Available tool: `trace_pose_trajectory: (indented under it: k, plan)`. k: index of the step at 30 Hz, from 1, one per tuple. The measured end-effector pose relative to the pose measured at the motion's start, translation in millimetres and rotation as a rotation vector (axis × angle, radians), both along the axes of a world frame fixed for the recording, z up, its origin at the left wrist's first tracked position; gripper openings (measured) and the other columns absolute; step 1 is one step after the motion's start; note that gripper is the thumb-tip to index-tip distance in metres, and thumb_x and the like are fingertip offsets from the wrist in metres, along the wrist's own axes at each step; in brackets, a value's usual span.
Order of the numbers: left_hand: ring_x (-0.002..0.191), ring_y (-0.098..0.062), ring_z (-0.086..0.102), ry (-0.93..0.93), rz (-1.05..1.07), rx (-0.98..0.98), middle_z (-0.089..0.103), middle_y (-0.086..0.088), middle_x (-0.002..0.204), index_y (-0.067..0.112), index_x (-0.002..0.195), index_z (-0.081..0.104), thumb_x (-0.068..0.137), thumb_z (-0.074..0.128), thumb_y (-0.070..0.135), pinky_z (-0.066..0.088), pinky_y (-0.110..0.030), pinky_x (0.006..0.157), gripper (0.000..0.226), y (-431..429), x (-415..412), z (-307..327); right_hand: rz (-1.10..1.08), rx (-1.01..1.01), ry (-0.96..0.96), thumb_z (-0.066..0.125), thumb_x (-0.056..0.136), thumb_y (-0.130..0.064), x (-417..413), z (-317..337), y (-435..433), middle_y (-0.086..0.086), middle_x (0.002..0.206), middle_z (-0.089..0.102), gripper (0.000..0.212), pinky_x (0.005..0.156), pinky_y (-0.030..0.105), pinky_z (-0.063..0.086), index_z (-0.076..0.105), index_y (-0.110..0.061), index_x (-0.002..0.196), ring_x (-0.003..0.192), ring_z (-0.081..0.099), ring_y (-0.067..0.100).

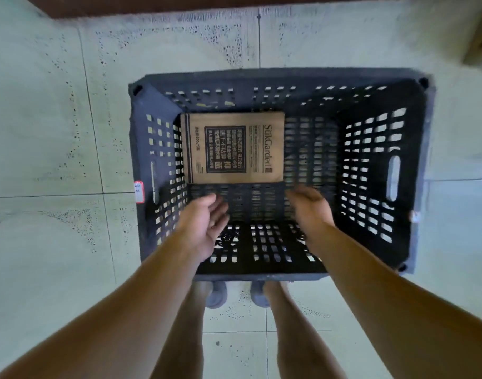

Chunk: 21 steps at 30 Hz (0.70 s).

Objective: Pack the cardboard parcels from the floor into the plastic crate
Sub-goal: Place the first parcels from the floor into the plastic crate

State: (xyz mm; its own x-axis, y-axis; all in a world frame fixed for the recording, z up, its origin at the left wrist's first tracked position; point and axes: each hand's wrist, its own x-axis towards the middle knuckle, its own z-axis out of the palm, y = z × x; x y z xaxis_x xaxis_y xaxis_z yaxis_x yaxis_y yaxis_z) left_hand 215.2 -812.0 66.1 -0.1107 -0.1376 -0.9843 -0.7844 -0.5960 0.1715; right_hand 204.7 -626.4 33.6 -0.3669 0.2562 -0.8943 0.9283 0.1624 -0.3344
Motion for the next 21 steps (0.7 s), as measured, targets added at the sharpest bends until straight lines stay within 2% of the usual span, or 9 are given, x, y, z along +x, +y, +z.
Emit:
trace_pose_trajectory:
  k: [3, 6, 10, 15, 18, 21]
  plan:
    - [0.112, -0.025, 0.063, 0.054, -0.072, 0.017, 0.067, -0.01, 0.118, 0.006, 0.119, 0.058, 0.099, 0.049, 0.014, 0.045, -0.042, 0.104, 0.023, 19, -5, 63, 0.031, -0.09, -0.01, 0.054, 0.092, -0.022, 2, 60, 16, -0.002, 0.112, 0.068, 0.016, 0.1, 0.044, 0.048, 0.065, -0.032, 0.098, 0.108, 0.063, 0.019]
    - [0.112, -0.024, 0.063, 0.126, -0.16, 0.026, 0.068, -0.009, 0.118, 0.008, 0.122, 0.059, 0.099, 0.049, 0.017, 0.044, -0.041, 0.106, 0.026, 35, -14, 132, -0.004, -0.124, 0.018, 0.052, 0.093, -0.02, -6, 138, 35, 0.005, 0.101, 0.071, 0.017, 0.098, 0.047, 0.05, 0.067, -0.027, 0.09, 0.105, 0.065, 0.026]
    - [0.101, -0.017, 0.067, 0.243, -0.36, -0.031, 0.072, -0.004, 0.108, 0.013, 0.115, 0.062, 0.099, 0.051, 0.021, 0.052, -0.033, 0.087, 0.021, 52, -33, 227, -0.116, -0.118, 0.138, 0.053, 0.098, -0.016, -15, 248, 61, 0.006, 0.098, 0.07, 0.015, 0.094, 0.038, 0.053, 0.065, -0.02, 0.09, 0.097, 0.066, 0.02]
    - [0.098, -0.014, 0.067, 0.454, -0.743, -0.209, 0.07, 0.002, 0.105, 0.02, 0.108, 0.065, 0.1, 0.049, 0.019, 0.052, -0.035, 0.09, 0.017, 63, -39, 334, -0.208, -0.099, 0.272, 0.052, 0.098, -0.018, 9, 361, 83, 0.001, 0.091, 0.069, 0.014, 0.077, 0.026, 0.052, 0.066, -0.02, 0.094, 0.088, 0.065, 0.014]
    - [0.095, -0.014, 0.066, 0.561, -0.797, -0.284, 0.071, 0.0, 0.104, 0.018, 0.107, 0.066, 0.1, 0.049, 0.016, 0.05, -0.03, 0.084, 0.019, 77, -33, 384, -0.282, -0.069, 0.304, 0.051, 0.099, -0.015, 41, 417, 97, 0.002, 0.097, 0.068, 0.016, 0.077, 0.025, 0.052, 0.063, -0.021, 0.09, 0.093, 0.064, 0.016]
    - [0.092, -0.014, 0.065, 0.61, -0.877, -0.251, 0.07, -0.001, 0.106, 0.016, 0.11, 0.066, 0.1, 0.048, 0.016, 0.05, -0.029, 0.082, 0.021, 107, -21, 425, -0.346, -0.036, 0.343, 0.05, 0.1, -0.015, 72, 466, 119, 0.004, 0.106, 0.067, 0.015, 0.082, 0.027, 0.052, 0.063, -0.016, 0.105, 0.098, 0.064, 0.018]
